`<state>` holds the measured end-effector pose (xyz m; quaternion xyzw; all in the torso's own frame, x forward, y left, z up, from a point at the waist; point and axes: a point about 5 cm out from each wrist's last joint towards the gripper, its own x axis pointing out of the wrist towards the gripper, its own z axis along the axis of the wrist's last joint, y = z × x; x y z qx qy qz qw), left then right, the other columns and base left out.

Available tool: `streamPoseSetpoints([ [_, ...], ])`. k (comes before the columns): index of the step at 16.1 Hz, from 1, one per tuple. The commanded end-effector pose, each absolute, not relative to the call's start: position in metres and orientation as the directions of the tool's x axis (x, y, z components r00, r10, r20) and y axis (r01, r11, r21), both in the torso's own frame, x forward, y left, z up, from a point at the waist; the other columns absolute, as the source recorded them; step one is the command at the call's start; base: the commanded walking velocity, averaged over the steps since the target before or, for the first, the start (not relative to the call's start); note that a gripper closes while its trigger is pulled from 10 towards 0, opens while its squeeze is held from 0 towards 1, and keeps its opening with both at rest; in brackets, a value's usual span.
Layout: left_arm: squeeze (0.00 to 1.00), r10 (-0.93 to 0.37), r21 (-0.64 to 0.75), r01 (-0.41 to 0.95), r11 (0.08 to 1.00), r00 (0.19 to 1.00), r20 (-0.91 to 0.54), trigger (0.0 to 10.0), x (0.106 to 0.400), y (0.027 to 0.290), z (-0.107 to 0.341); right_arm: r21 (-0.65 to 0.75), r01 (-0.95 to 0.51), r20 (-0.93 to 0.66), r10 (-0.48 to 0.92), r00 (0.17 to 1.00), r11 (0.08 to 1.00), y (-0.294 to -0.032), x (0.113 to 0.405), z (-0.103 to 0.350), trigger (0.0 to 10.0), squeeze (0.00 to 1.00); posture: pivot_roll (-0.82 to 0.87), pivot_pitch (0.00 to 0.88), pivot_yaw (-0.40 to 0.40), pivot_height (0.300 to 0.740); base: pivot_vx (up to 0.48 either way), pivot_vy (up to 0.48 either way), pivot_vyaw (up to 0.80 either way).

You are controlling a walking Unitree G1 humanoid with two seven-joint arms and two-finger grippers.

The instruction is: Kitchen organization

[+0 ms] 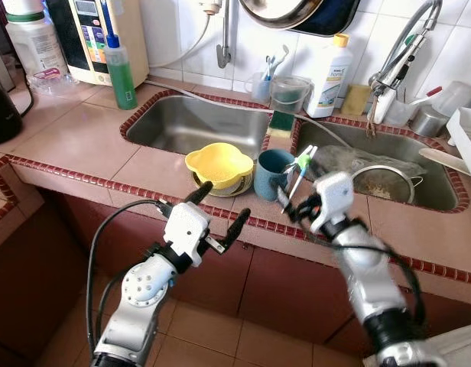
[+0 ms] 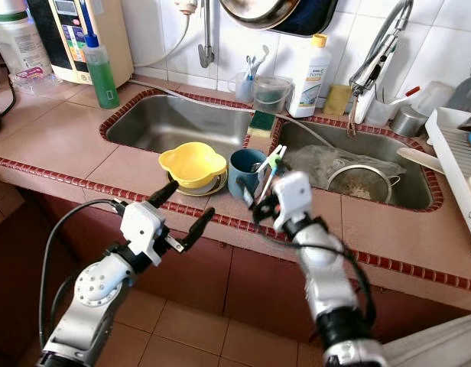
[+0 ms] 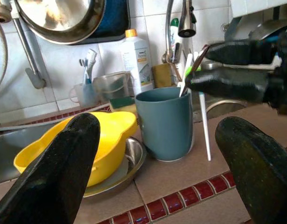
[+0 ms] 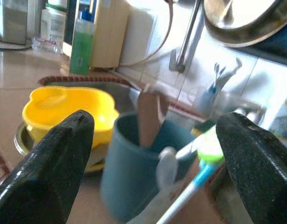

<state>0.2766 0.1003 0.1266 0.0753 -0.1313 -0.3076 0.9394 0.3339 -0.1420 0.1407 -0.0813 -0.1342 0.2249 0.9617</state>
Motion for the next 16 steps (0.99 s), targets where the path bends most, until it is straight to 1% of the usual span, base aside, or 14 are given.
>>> streamPoseSetpoints([
  [1,0.00,-0.605,0.238,0.560,0.794,0.769,0.207,10.0,0.277,0.100,0.131,-0.200,-0.408,0.213,0.446,0.869,0.891,-0.148,0.337,0.141,10.0,0.00,-0.03,0.000,-0.025,0.740,0.000,0.000,0.00],
  [2,0.00,-0.604,0.238,0.559,0.794,0.770,0.207,10.0,0.277,0.100,0.132,-0.201,-0.409,0.211,0.447,0.869,0.890,-0.148,0.337,0.141,10.0,0.00,-0.03,0.000,-0.025,0.740,0.000,0.000,0.00],
  [3,0.00,-0.601,0.238,0.556,0.796,0.772,0.208,10.0,0.277,0.101,0.132,-0.199,-0.414,0.204,0.451,0.869,0.888,-0.151,0.339,0.141,8.2,0.00,-0.03,0.000,-0.027,0.740,0.000,0.000,0.00],
  [4,0.00,-0.599,0.237,0.554,0.798,0.773,0.210,10.0,0.277,0.101,0.133,-0.190,-0.421,0.199,0.455,0.868,0.887,-0.151,0.341,0.140,6.1,0.00,-0.03,0.000,-0.029,0.740,0.000,0.000,0.00],
  [5,0.00,-0.598,0.237,0.553,0.799,0.774,0.210,10.0,0.277,0.101,0.133,-0.179,-0.428,0.194,0.458,0.867,0.886,-0.152,0.342,0.140,4.5,0.00,-0.03,0.000,-0.029,0.740,0.000,0.000,0.00],
  [6,0.00,-0.596,0.237,0.551,0.800,0.774,0.214,10.0,0.278,0.101,0.134,-0.165,-0.434,0.186,0.460,0.868,0.886,-0.153,0.343,0.139,3.6,0.00,-0.03,0.000,-0.031,0.740,0.000,0.000,0.00],
  [7,0.00,-0.595,0.237,0.550,0.801,0.774,0.216,10.0,0.278,0.100,0.135,-0.169,-0.434,0.181,0.461,0.869,0.885,-0.154,0.344,0.138,2.3,0.00,-0.03,0.000,-0.031,0.740,0.000,0.000,0.00],
  [8,0.00,-0.594,0.236,0.548,0.802,0.774,0.221,10.0,0.278,0.100,0.136,-0.171,-0.435,0.171,0.462,0.870,0.884,-0.156,0.347,0.136,0.3,0.00,-0.03,0.000,-0.031,0.740,0.000,0.000,0.00],
  [10,0.00,-0.593,0.236,0.548,0.803,0.774,0.223,10.0,0.279,0.099,0.136,-0.179,-0.442,0.163,0.469,0.868,0.879,-0.156,0.350,0.138,0.3,0.00,-0.03,0.000,-0.032,0.740,0.000,0.000,0.00],
  [11,0.00,-0.594,0.237,0.548,0.802,0.773,0.223,10.0,0.279,0.099,0.136,-0.183,-0.452,0.153,0.479,0.864,0.873,-0.157,0.352,0.138,0.0,0.00,-0.03,0.000,-0.033,0.740,0.000,0.000,0.00],
  [14,0.00,-0.592,0.238,0.545,0.804,0.774,0.224,10.0,0.279,0.099,0.136,-0.200,-0.470,0.131,0.499,0.857,0.860,-0.159,0.356,0.139,0.1,0.00,-0.02,0.000,-0.037,0.740,0.000,0.000,0.00],
  [15,0.00,-0.591,0.239,0.544,0.805,0.775,0.225,10.0,0.278,0.099,0.137,-0.203,-0.479,0.126,0.507,0.852,0.854,-0.158,0.357,0.139,4.2,0.00,-0.02,0.000,-0.038,0.740,0.000,0.000,0.00],
  [16,0.00,-0.589,0.239,0.542,0.805,0.776,0.226,10.0,0.278,0.099,0.137,-0.206,-0.493,0.117,0.522,0.845,0.845,-0.158,0.358,0.139,5.2,0.00,-0.02,0.000,-0.042,0.740,0.000,0.000,0.00],
])
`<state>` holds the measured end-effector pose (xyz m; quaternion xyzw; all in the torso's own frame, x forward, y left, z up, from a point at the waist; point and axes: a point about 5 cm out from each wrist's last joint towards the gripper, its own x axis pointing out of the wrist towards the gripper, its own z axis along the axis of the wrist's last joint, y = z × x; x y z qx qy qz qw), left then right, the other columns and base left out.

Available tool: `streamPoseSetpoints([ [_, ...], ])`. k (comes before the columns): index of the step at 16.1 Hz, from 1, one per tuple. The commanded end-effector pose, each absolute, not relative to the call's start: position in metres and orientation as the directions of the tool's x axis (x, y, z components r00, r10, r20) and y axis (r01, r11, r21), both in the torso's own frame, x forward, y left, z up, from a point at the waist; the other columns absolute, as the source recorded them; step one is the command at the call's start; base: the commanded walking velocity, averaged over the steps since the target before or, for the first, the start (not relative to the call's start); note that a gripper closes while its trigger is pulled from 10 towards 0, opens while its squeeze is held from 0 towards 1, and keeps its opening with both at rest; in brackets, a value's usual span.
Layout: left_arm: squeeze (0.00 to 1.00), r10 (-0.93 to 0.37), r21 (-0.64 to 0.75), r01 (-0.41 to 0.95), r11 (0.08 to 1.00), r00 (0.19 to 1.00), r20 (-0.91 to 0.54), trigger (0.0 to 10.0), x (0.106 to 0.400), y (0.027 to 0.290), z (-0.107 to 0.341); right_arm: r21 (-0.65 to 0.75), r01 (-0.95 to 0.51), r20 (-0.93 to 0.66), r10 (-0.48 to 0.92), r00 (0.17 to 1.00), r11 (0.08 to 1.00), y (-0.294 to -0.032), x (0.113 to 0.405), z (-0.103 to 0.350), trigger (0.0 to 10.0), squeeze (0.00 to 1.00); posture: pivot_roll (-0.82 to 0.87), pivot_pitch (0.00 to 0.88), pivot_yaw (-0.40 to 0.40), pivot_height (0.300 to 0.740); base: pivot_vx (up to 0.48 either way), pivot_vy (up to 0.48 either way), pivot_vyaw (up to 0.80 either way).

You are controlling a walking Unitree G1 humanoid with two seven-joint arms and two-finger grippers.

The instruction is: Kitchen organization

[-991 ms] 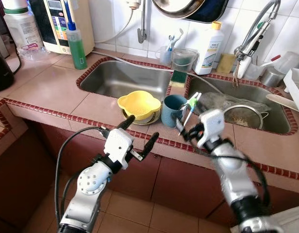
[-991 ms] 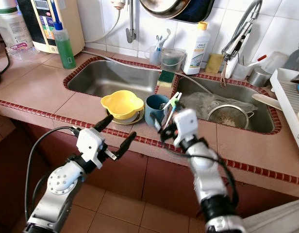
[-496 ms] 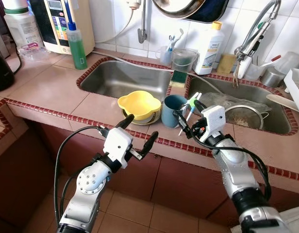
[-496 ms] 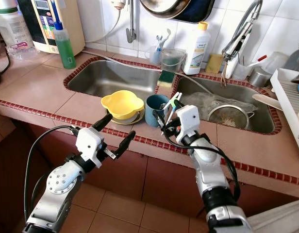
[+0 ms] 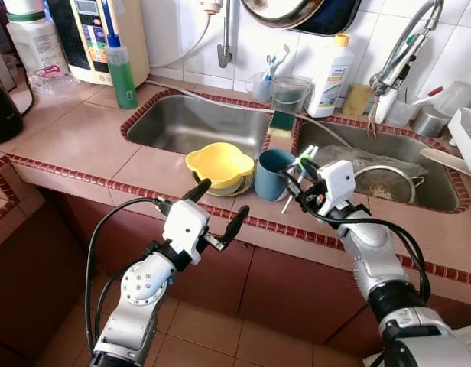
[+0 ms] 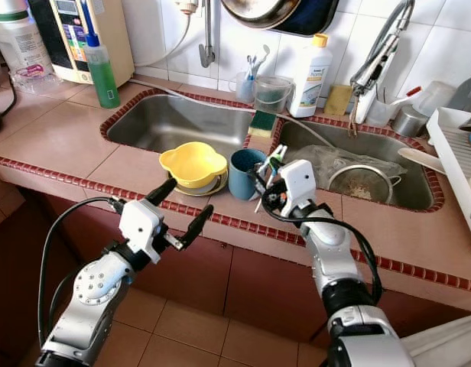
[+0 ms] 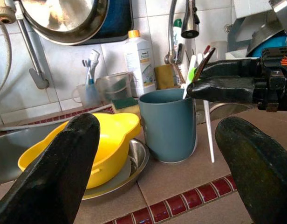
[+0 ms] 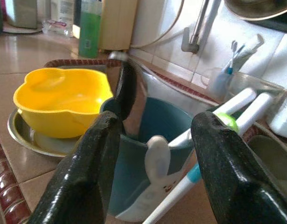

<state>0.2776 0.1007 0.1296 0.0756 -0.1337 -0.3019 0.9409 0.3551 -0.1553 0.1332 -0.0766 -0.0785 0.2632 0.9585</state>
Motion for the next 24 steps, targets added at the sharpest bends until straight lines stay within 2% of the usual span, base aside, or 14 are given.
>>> streamPoseSetpoints([
  [1,0.00,-0.588,0.240,0.541,0.806,0.777,0.226,10.0,0.278,0.099,0.137,-0.208,-0.504,0.113,0.532,0.839,0.839,-0.157,0.358,0.138,7.3,0.00,-0.02,0.000,-0.042,0.740,0.000,0.000,0.00],
  [2,0.00,-0.587,0.240,0.539,0.807,0.778,0.226,10.0,0.278,0.099,0.137,-0.217,-0.508,0.109,0.537,0.836,0.834,-0.157,0.358,0.138,8.7,0.00,-0.01,0.000,-0.043,0.740,0.000,0.000,0.00],
  [3,0.00,-0.586,0.240,0.539,0.808,0.778,0.226,10.0,0.278,0.099,0.136,-0.222,-0.510,0.109,0.541,0.834,0.831,-0.156,0.359,0.139,8.5,0.00,-0.01,0.000,-0.044,0.740,0.000,0.000,0.00],
  [5,0.00,-0.585,0.240,0.538,0.808,0.778,0.227,10.0,0.278,0.098,0.137,-0.224,-0.517,0.108,0.549,0.829,0.826,-0.154,0.361,0.141,10.0,0.00,-0.01,0.000,-0.045,0.740,0.000,0.000,0.00],
  [10,0.00,-0.581,0.242,0.532,0.811,0.780,0.232,10.0,0.278,0.097,0.137,-0.254,-0.531,0.128,0.572,0.810,0.809,-0.147,0.366,0.150,10.0,0.00,-0.01,0.000,-0.049,0.740,0.000,0.000,0.00],
  [12,0.00,-0.581,0.243,0.532,0.811,0.780,0.233,10.0,0.278,0.097,0.137,-0.259,-0.539,0.130,0.582,0.803,0.801,-0.145,0.367,0.151,8.3,0.00,-0.01,0.000,-0.051,0.740,0.000,0.000,0.00],
  [13,0.00,-0.581,0.243,0.531,0.811,0.780,0.233,10.0,0.279,0.097,0.138,-0.267,-0.541,0.129,0.586,0.800,0.797,-0.144,0.368,0.152,2.4,0.00,-0.01,0.000,-0.052,0.740,0.000,0.000,0.00],
  [15,0.00,-0.579,0.243,0.530,0.813,0.780,0.236,10.0,0.279,0.096,0.138,-0.278,-0.542,0.132,0.591,0.796,0.793,-0.142,0.369,0.154,0.0,0.00,-0.01,0.000,-0.054,0.740,0.000,0.000,0.00],
  [24,0.00,-0.569,0.244,0.519,0.819,0.787,0.238,10.0,0.278,0.097,0.138,-0.275,-0.542,0.114,0.587,0.802,0.794,-0.143,0.367,0.147,0.0,0.00,-0.01,0.000,-0.052,0.740,0.000,0.000,0.00],
])
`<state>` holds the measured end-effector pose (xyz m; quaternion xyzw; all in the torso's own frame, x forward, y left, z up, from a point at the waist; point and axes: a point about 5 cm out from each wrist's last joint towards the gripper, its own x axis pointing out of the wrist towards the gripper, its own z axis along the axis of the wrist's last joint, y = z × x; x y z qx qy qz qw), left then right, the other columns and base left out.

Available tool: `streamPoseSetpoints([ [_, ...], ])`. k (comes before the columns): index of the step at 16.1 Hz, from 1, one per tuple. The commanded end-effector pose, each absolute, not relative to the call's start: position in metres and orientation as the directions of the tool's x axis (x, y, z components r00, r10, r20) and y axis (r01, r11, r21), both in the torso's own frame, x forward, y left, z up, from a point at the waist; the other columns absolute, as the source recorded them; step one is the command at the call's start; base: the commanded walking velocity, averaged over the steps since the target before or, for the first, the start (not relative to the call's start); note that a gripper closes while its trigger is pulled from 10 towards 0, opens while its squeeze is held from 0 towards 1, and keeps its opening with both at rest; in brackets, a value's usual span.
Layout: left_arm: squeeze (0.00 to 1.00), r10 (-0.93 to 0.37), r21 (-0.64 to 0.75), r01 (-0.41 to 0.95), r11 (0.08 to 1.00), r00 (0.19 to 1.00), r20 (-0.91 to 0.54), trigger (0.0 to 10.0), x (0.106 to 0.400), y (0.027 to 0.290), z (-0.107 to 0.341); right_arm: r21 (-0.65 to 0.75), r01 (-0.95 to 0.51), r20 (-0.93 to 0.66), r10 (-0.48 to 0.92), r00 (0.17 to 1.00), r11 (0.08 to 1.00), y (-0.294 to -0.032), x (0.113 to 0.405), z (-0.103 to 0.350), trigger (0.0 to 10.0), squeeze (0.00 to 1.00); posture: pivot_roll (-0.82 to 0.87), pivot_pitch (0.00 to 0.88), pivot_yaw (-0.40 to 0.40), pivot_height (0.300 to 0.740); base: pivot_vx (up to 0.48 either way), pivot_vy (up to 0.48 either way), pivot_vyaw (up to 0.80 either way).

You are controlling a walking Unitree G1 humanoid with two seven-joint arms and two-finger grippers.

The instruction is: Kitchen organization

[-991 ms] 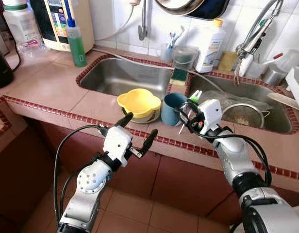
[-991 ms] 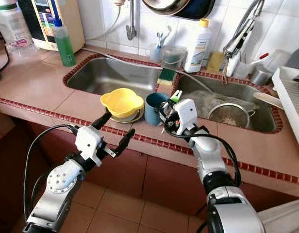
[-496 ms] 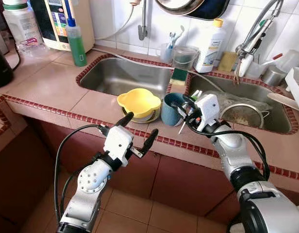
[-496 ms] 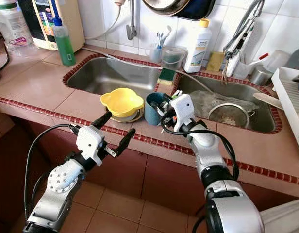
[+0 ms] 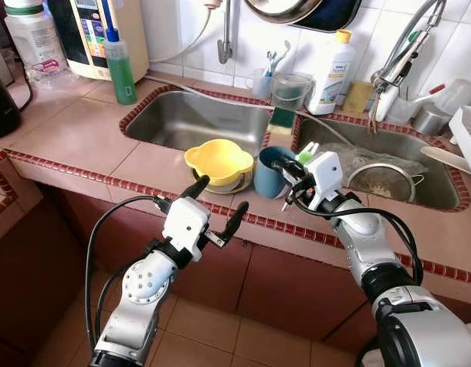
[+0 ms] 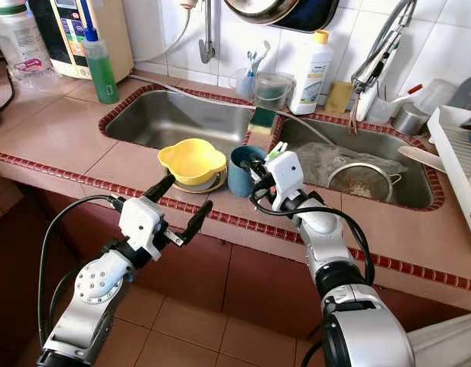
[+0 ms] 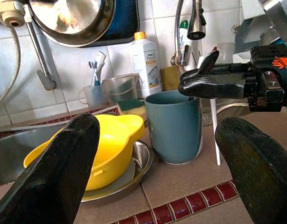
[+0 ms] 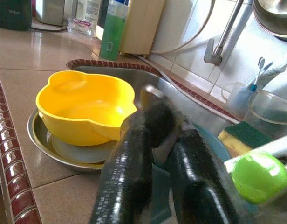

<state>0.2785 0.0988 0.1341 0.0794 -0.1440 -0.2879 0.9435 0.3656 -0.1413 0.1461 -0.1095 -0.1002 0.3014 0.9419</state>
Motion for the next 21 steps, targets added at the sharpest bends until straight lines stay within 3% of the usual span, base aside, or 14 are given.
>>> streamPoseSetpoints([
  [1,0.00,-0.569,0.243,0.519,0.819,0.787,0.237,10.0,0.278,0.097,0.138,-0.275,-0.540,0.115,0.585,0.803,0.795,-0.143,0.367,0.147,0.0,0.00,-0.01,0.000,-0.051,0.740,0.000,0.000,0.00],
  [12,0.00,-0.557,0.249,0.504,0.827,0.793,0.246,10.0,0.280,0.097,0.140,-0.261,-0.511,0.166,0.560,0.812,0.819,-0.146,0.373,0.162,0.0,0.00,-0.01,0.000,-0.055,0.740,0.000,0.000,0.00],
  [13,0.00,-0.556,0.249,0.503,0.828,0.794,0.247,10.0,0.280,0.097,0.140,-0.246,-0.492,0.181,0.538,0.823,0.835,-0.147,0.376,0.168,10.0,0.00,-0.01,0.000,-0.054,0.740,0.000,0.000,0.00],
  [21,0.00,-0.554,0.251,0.499,0.829,0.794,0.251,10.0,0.280,0.095,0.140,-0.159,-0.463,0.363,0.487,0.794,0.872,-0.150,0.388,0.225,10.0,0.00,-0.02,0.000,-0.057,0.740,0.000,0.000,0.00],
])
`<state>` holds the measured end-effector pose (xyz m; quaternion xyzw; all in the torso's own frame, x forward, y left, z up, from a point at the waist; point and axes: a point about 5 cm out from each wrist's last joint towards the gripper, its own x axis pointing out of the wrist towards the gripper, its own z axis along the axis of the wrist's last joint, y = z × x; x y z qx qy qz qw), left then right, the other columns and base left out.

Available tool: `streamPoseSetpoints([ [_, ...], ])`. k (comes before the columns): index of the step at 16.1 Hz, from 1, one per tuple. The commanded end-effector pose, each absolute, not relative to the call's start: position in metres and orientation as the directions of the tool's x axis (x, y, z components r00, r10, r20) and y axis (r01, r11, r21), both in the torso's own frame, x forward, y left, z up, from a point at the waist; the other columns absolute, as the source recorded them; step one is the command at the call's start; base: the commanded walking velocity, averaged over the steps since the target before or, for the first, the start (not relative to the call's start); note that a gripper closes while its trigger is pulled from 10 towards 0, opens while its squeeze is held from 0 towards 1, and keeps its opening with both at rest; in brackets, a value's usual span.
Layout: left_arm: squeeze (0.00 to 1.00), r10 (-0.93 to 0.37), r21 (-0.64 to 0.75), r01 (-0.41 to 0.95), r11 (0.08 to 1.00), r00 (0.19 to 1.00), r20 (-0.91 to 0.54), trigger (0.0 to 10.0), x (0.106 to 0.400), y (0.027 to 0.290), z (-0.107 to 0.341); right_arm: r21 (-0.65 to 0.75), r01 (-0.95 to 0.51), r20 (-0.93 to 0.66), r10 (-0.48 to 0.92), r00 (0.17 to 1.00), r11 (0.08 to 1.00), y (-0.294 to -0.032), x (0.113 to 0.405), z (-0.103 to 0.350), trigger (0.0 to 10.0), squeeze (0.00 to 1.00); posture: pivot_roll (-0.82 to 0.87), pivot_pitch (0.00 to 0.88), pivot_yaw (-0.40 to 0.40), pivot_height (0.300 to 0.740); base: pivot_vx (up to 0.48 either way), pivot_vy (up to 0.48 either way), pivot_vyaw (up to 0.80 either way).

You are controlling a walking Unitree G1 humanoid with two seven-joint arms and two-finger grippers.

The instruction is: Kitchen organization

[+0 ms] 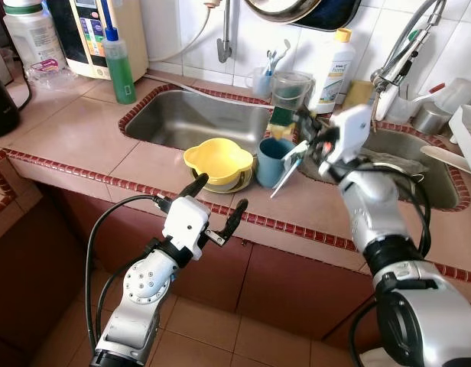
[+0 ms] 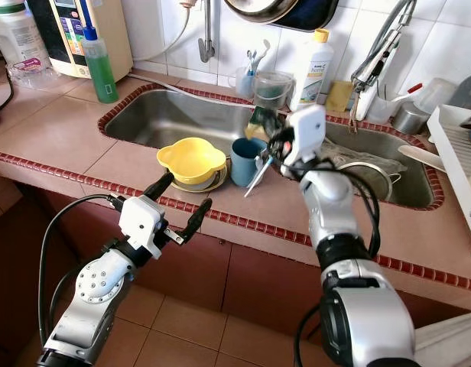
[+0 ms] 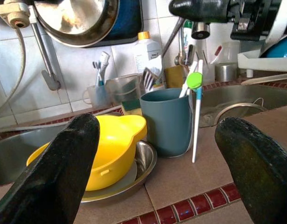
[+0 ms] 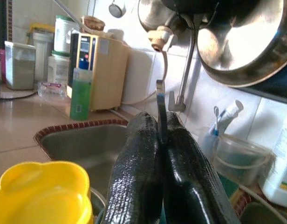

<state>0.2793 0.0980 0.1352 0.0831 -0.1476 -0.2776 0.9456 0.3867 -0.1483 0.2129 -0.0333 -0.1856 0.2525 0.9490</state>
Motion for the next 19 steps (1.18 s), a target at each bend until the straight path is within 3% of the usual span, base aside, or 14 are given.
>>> streamPoseSetpoints([
  [1,0.00,-0.554,0.251,0.499,0.829,0.794,0.251,10.0,0.280,0.095,0.140,-0.160,-0.463,0.365,0.488,0.793,0.872,-0.150,0.389,0.226,10.0,0.00,-0.02,0.000,-0.057,0.740,0.000,0.000,0.00],
  [8,0.00,-0.488,0.205,0.445,0.872,0.821,0.296,10.0,0.291,0.106,0.153,-0.168,-0.440,0.561,0.453,0.693,0.882,-0.150,0.380,0.278,10.0,0.00,-0.02,0.000,-0.056,0.740,0.000,0.000,0.00],
  [16,0.00,-0.301,0.121,0.278,0.953,0.913,0.276,10.0,0.338,0.154,0.186,-0.167,-0.331,0.625,0.359,0.693,0.929,-0.154,0.367,0.277,10.0,0.00,-0.03,0.000,-0.031,0.740,0.000,0.000,0.00],
  [19,0.00,-0.274,0.070,0.264,0.962,0.928,0.253,10.0,0.341,0.162,0.185,-0.153,-0.308,0.623,0.334,0.708,0.939,-0.154,0.362,0.269,10.0,0.00,-0.05,0.000,-0.008,0.740,0.000,0.000,0.00],
])
